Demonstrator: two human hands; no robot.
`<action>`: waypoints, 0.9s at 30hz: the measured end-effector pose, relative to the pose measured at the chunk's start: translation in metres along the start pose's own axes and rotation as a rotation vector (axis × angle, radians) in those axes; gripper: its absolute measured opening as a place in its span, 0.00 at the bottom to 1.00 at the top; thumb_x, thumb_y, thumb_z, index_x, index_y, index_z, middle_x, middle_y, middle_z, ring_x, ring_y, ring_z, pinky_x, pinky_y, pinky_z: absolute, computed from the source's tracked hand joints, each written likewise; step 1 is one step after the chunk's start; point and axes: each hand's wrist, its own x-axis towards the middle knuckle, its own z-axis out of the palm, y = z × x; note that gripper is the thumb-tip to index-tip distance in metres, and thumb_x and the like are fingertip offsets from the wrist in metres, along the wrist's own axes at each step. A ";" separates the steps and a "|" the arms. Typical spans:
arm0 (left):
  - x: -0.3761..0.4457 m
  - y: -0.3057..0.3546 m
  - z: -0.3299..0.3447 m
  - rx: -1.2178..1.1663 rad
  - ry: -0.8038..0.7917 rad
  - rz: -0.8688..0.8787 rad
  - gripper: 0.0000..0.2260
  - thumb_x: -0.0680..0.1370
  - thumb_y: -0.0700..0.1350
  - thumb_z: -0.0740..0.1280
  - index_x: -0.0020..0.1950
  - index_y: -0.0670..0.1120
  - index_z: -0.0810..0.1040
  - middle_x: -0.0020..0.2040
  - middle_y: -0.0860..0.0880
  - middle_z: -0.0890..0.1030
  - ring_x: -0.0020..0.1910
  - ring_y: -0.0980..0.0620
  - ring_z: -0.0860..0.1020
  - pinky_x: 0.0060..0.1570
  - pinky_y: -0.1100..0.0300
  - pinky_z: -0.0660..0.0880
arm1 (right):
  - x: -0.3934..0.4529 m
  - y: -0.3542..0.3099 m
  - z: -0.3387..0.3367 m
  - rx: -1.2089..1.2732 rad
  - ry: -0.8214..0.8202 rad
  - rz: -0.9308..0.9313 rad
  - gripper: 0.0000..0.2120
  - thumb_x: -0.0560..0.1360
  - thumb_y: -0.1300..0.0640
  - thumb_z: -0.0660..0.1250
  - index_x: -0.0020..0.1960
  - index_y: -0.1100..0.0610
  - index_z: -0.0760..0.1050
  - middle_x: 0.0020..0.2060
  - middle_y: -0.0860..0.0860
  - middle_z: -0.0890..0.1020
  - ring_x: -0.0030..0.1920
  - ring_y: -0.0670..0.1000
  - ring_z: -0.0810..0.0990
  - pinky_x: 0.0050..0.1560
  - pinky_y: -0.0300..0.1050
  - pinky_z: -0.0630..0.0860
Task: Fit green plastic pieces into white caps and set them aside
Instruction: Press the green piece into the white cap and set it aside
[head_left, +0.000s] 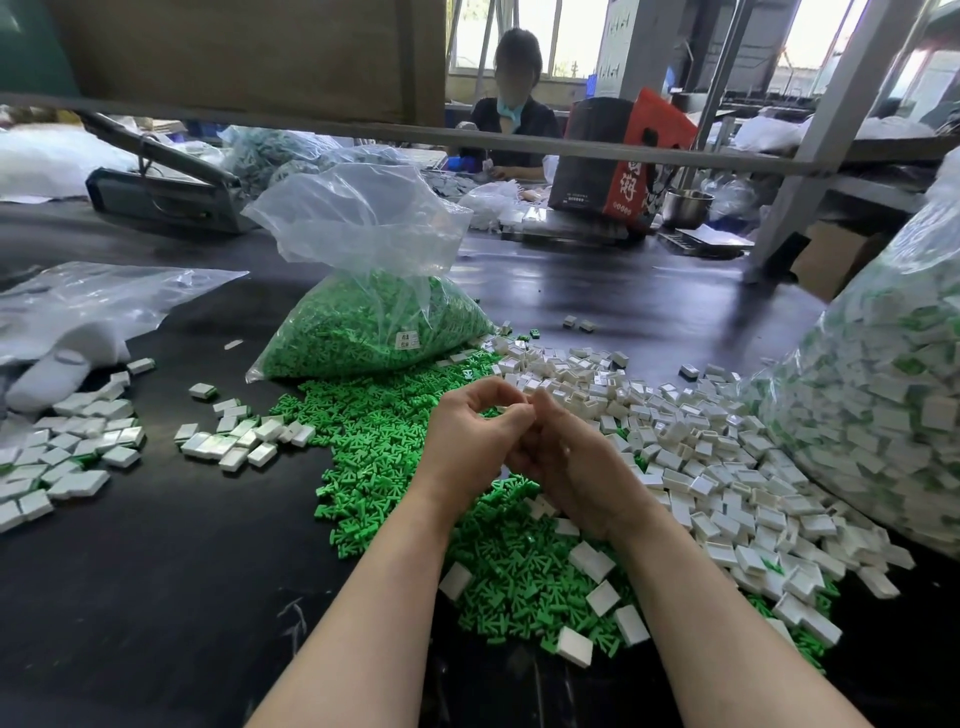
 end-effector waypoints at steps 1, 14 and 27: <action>-0.001 0.000 0.000 -0.011 -0.005 0.000 0.02 0.67 0.44 0.68 0.34 0.50 0.80 0.26 0.49 0.79 0.24 0.51 0.77 0.26 0.60 0.73 | 0.000 0.000 0.000 0.000 0.001 -0.001 0.20 0.77 0.43 0.62 0.52 0.57 0.82 0.49 0.64 0.71 0.52 0.60 0.67 0.57 0.59 0.62; -0.004 0.003 0.002 0.005 -0.019 0.025 0.06 0.68 0.43 0.67 0.41 0.43 0.81 0.46 0.36 0.83 0.33 0.48 0.78 0.34 0.51 0.79 | -0.001 0.000 -0.004 0.076 0.051 0.000 0.20 0.78 0.52 0.61 0.65 0.63 0.75 0.57 0.62 0.69 0.58 0.60 0.65 0.62 0.57 0.60; -0.006 0.005 0.001 0.020 -0.011 0.030 0.05 0.68 0.43 0.67 0.40 0.43 0.80 0.38 0.35 0.82 0.30 0.46 0.76 0.33 0.40 0.77 | -0.001 0.000 -0.005 0.088 0.008 0.031 0.22 0.77 0.51 0.60 0.67 0.61 0.73 0.57 0.65 0.72 0.59 0.60 0.69 0.74 0.63 0.58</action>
